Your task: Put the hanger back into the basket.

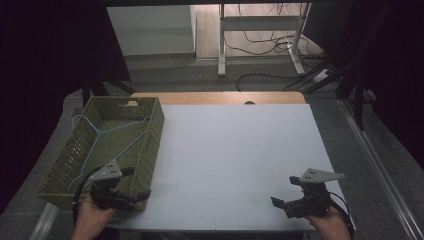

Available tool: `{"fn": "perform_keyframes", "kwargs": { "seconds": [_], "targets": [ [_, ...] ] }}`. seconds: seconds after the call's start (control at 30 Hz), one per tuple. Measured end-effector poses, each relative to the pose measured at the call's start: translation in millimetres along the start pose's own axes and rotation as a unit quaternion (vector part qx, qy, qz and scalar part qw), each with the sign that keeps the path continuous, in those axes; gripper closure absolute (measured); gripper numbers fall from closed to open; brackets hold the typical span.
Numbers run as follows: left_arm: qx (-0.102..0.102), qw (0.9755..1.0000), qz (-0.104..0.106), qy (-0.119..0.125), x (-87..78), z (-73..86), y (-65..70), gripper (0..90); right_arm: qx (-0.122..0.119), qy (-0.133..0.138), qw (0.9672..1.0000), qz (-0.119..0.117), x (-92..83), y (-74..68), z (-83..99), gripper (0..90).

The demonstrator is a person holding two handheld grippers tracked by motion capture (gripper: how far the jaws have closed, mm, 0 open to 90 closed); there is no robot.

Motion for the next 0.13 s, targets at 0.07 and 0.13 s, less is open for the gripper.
{"fn": "perform_keyframes", "kwargs": {
  "seconds": [0.07, 0.13],
  "targets": [
    [0.002, 1.0000, -0.003, 0.001, -0.5, -0.1, -0.8, 0.2, -0.006, -0.005, 1.0000, 0.003, 2.5, -1.1, 0.8, 0.1],
    [0.000, 1.0000, 0.000, 0.010, -2.7, -1.6, -2.1, 2.4, -0.007, -0.006, 0.9999, 0.004, 3.7, -1.5, 0.9, 0.1]
  ]
}}
Point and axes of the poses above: each handheld gripper's, and its own axes: x roughly forward along the jaws, z roughly out of its underside, y roughly to its right, the point moved 8 cm from there along x, roughly forward along the jaws, and after that the axes turned 3 degrees about -y, right-handed, at the moved point
